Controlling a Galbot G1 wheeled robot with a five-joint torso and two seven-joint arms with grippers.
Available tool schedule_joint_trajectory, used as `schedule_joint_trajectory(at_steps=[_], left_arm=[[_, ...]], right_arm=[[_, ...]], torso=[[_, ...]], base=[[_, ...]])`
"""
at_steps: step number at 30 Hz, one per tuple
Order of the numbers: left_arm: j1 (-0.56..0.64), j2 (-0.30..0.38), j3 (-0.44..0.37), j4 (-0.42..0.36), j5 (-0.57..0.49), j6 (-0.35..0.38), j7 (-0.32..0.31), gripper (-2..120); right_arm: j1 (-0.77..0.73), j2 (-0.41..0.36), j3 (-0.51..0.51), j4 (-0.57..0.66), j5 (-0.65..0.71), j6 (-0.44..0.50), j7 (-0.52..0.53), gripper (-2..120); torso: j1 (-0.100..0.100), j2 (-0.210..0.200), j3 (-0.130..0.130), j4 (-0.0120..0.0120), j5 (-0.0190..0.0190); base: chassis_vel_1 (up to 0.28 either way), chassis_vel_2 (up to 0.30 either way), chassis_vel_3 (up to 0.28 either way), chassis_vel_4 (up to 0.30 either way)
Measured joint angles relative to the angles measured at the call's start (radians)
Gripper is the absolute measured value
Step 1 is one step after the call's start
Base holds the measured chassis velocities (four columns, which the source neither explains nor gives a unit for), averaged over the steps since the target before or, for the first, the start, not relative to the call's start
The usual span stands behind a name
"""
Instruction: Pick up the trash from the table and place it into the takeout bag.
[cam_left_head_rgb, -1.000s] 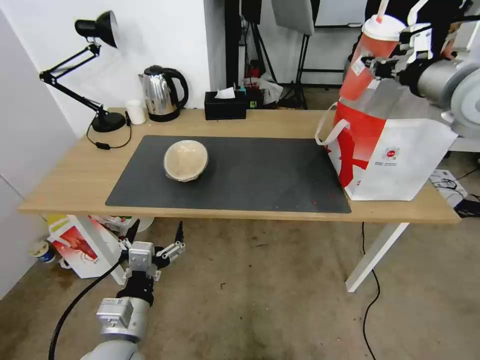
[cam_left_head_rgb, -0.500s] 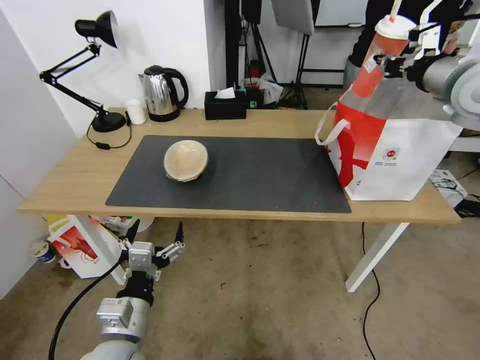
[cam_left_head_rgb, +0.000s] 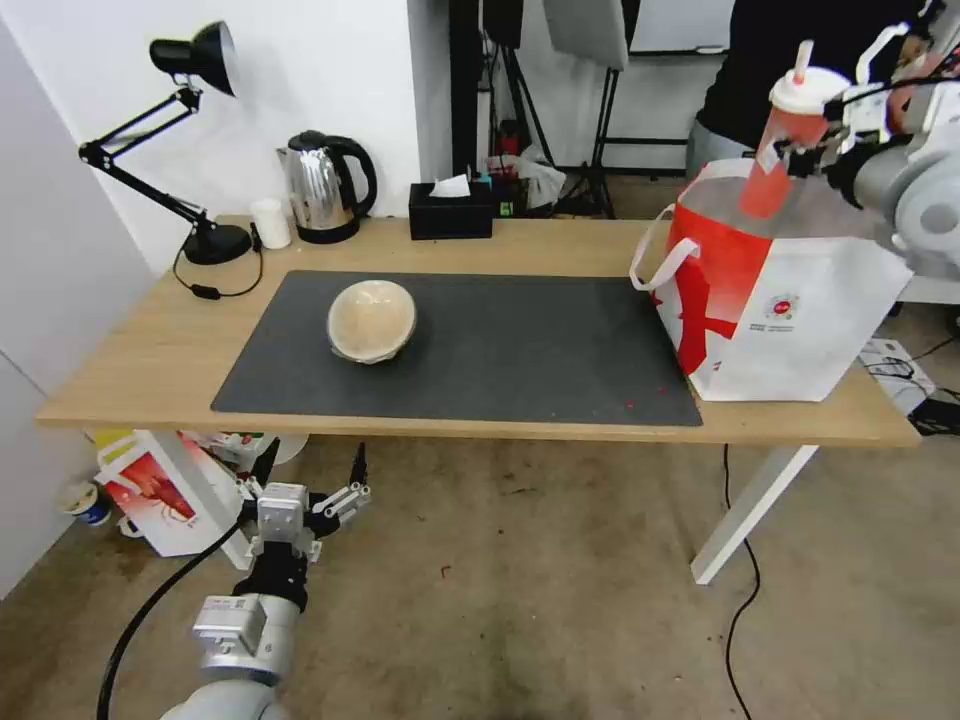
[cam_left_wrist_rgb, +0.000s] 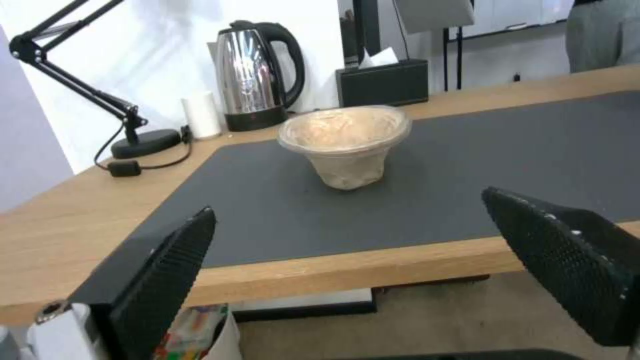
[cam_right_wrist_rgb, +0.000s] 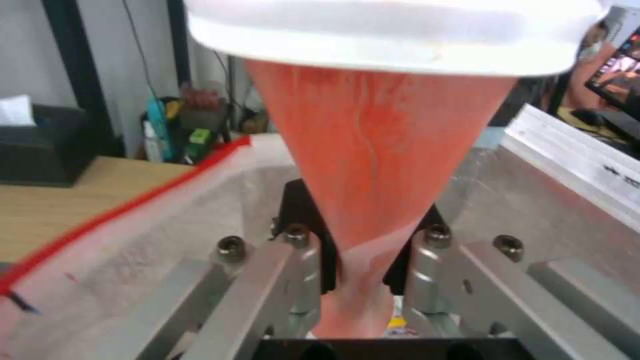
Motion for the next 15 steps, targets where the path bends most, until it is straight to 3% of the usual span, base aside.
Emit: schedule_joint_trajectory(at_steps=[5,12,15], left_arm=[[0.0,0.0,0.0,0.0,0.0,0.0,0.0,100],[0.0,0.0,0.0,0.0,0.0,0.0,0.0,100],[0.0,0.0,0.0,0.0,0.0,0.0,0.0,100]], right_arm=[[-0.013,-0.008,0.008,-0.005,-0.006,-0.003,0.035,28],[-0.018,-0.038,0.006,0.019,-0.024,-0.011,0.073,60],[-0.022,-0.046,0.002,0.023,-0.031,-0.01,0.078,67]], torso=[[0.0,0.0,0.0,0.0,0.0],[0.0,0.0,0.0,0.0,-0.0003],[0.0,0.0,0.0,0.0,-0.0002]], base=[[0.0,0.0,0.0,0.0],[0.0,0.0,0.0,0.0],[0.0,0.0,0.0,0.0]])
